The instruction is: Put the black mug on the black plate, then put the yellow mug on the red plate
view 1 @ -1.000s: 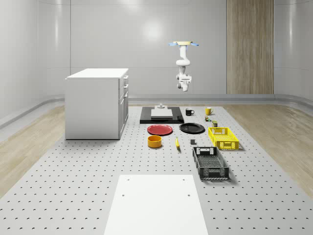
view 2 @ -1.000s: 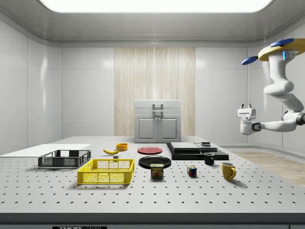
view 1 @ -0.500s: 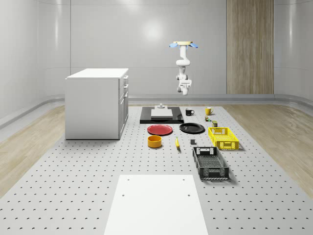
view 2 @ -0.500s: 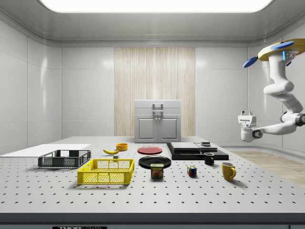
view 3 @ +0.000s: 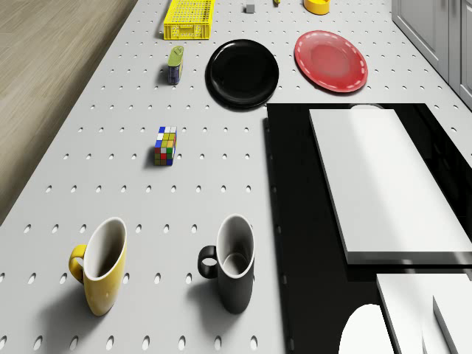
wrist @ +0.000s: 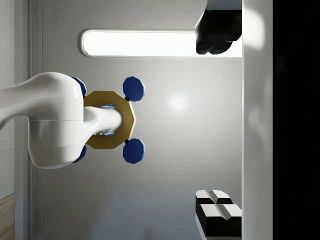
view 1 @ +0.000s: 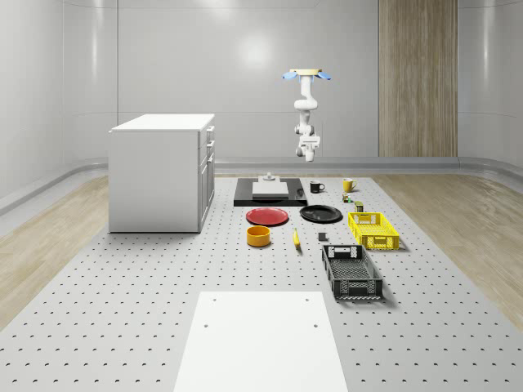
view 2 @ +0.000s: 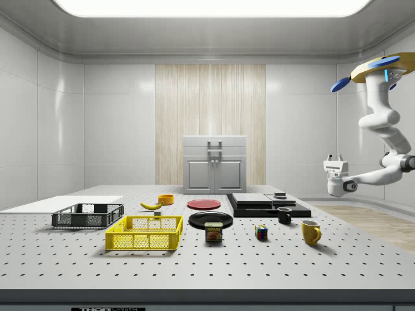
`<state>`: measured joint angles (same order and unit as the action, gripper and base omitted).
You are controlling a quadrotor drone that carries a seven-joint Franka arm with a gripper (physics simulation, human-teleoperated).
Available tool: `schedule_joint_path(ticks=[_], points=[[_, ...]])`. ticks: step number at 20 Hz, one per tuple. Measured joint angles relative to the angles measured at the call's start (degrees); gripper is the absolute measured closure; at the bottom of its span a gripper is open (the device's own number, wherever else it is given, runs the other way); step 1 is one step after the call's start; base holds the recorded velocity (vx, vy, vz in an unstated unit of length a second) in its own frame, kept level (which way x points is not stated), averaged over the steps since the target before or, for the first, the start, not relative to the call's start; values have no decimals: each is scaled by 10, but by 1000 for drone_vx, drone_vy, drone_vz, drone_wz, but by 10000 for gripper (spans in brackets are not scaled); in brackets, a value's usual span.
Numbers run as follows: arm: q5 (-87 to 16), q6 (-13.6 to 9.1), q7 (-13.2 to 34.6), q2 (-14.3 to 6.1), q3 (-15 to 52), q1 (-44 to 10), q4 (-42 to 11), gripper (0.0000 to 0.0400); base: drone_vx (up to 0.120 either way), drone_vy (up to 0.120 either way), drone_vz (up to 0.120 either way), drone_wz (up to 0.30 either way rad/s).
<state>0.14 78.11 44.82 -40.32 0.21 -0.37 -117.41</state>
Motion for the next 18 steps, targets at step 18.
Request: schedule_joint_path(ticks=[18], points=[[0,4,0,-2,1,-1,2,0,69,0,-7,0]])
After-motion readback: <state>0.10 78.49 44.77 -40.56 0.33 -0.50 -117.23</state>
